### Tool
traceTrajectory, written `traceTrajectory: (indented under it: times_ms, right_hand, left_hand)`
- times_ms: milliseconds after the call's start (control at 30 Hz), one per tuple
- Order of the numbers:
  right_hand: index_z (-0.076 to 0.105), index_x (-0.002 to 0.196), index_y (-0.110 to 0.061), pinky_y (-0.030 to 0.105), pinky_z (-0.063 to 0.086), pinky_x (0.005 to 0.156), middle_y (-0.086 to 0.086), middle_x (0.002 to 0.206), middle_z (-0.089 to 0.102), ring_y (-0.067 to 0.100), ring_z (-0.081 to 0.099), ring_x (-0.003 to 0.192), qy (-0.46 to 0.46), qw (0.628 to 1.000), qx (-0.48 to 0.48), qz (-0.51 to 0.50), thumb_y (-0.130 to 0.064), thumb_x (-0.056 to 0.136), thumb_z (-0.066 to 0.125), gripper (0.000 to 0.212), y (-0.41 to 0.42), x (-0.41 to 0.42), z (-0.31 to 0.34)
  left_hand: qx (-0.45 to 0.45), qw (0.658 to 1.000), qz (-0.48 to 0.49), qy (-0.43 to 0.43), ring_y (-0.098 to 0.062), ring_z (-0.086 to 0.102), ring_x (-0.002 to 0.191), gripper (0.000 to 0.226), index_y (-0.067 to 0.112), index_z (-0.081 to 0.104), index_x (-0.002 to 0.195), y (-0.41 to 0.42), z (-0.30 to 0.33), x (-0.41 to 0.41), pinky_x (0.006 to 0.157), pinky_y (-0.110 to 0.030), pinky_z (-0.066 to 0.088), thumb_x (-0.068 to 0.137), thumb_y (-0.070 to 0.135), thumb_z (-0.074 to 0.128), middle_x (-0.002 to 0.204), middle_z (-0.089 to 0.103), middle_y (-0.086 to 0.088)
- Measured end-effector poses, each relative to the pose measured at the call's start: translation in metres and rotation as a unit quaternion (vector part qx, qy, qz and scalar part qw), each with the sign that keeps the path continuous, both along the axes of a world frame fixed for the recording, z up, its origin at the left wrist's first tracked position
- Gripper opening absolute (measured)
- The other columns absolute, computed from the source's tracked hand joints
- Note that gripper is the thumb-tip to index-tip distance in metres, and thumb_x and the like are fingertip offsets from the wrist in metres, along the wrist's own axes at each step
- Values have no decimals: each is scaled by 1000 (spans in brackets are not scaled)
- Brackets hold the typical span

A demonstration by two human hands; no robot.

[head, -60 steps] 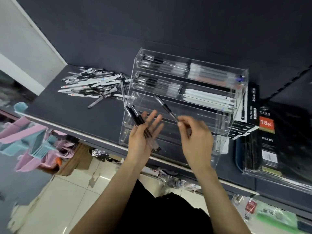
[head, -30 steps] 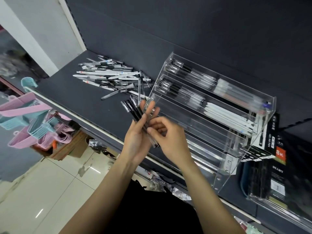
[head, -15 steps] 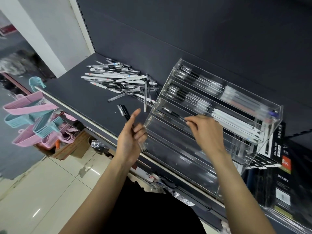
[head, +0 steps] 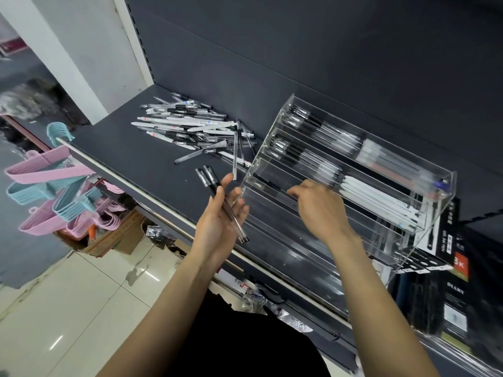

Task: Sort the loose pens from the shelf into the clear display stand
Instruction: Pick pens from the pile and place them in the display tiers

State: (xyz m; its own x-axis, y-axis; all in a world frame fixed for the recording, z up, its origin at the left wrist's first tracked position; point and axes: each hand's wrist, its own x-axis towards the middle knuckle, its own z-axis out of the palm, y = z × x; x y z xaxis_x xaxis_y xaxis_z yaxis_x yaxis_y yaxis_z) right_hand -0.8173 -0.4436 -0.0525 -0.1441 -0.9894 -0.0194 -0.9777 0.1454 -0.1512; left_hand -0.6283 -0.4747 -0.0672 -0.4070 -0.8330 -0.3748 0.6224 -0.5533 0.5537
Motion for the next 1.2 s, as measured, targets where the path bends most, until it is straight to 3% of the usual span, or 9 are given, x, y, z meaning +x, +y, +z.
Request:
traceTrajectory:
  times_ms: [67, 167, 267, 467, 567, 667, 833, 1000, 1200]
  right_hand:
    - [59, 125, -18, 25, 52, 74, 3, 120, 63, 17, 62, 101, -17, 999, -33, -11, -10, 96, 47, 32, 5, 7, 7]
    - [62, 118, -19, 15, 46, 70, -3, 109, 67, 7, 61, 87, -173, 981, -83, -28, -20, 96, 50, 26, 15, 33, 24]
    - [65, 108, -22, 18, 51, 72, -10, 96, 69, 1, 61, 81, -321, 942, -90, -30, -28, 91, 59, 19, 24, 61, 28]
    - [67, 100, -19, 12, 48, 71, -14, 85, 66, 1, 60, 78, -442, 889, -89, -77, -15, 85, 67, 16, 29, 63, 24]
    - [67, 100, -21, 15, 49, 68, -9, 88, 66, 5, 60, 78, -339, 925, -131, -111, -15, 84, 67, 17, 30, 34, 21]
    - [69, 103, -19, 29, 55, 66, -2, 94, 69, 14, 64, 81, -150, 970, -160, -101, -15, 84, 67, 19, 28, 5, 17]
    - [70, 107, -20, 23, 48, 63, -3, 98, 71, 15, 66, 87, -70, 990, -110, -46, -18, 87, 66, 21, 14, -9, 9]
    - [69, 111, -19, 30, 55, 70, 1, 105, 70, 17, 67, 90, -52, 995, -81, -14, -17, 90, 62, 22, 0, -4, 3]
    - [68, 112, -17, 27, 52, 68, 2, 106, 70, 20, 67, 91, -17, 998, -63, -14, -20, 89, 62, 23, -7, -2, 1]
  left_hand:
    - [2, 1000, -6, 14, -11, 63, 88, 32, 22, 61, 119, 1, 4, -4, 89, -27, 53, 100, 31, 36, 95, 67, 3]
    - [6, 1000, -11, 24, -14, 62, 103, 33, 22, 61, 119, 1, 11, -12, 99, -35, 48, 99, 31, 37, 108, 68, 2]
    - [-3, 998, -28, 56, -16, 61, 105, 33, 24, 60, 118, 5, 16, -22, 90, -36, 52, 96, 34, 37, 113, 66, 1]
    - [-62, 996, -62, 10, -19, 63, 101, 40, 23, 53, 127, 12, 18, -28, 81, -30, 55, 94, 38, 36, 116, 64, -4]
    - [-106, 988, -61, -93, -13, 64, 90, 37, 25, 55, 125, 10, 10, -22, 79, -24, 53, 99, 37, 33, 101, 68, 1]
    - [-92, 980, -34, -176, -9, 37, 58, 35, 14, 61, 116, 5, 2, -11, 54, -17, 39, 102, 32, 34, 65, 47, 7]
    - [-33, 994, -10, -108, -7, 25, 49, 42, 10, 57, 110, 0, 3, 0, 47, -18, 29, 103, 37, 26, 58, 31, 7]
    - [-42, 996, 5, -84, -9, 37, 62, 39, 11, 59, 112, 2, 2, 1, 61, -23, 33, 103, 24, 23, 72, 42, 2]
    - [-101, 959, -10, -264, -8, 51, 98, 28, 29, 71, 105, 6, 7, 6, 93, -29, 40, 100, 30, 43, 103, 61, 14]
